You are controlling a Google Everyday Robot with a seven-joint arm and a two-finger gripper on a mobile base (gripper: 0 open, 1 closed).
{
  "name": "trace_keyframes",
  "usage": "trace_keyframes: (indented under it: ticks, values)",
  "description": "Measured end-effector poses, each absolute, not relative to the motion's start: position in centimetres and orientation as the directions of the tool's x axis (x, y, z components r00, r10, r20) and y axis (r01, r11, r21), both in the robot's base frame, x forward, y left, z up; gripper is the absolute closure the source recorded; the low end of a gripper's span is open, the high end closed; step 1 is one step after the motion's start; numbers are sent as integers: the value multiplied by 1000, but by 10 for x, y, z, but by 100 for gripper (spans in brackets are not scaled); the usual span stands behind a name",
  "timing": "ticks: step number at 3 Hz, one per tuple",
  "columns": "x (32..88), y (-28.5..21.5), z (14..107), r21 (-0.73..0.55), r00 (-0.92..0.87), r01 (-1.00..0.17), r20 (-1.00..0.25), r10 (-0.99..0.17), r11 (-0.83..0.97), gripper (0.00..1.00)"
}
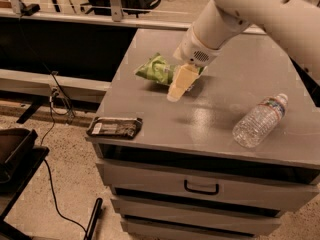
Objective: Move green jalapeno chip bag near rxbar chocolate
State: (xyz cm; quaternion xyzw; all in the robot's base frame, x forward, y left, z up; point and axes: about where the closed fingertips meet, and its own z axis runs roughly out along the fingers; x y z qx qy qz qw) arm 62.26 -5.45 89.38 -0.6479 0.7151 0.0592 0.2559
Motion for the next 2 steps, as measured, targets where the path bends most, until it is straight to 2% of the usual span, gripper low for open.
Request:
trace_keyframes:
  ticks: [2]
  values:
    - [639, -42, 860, -274, -27, -951, -382, -924, 142, 65]
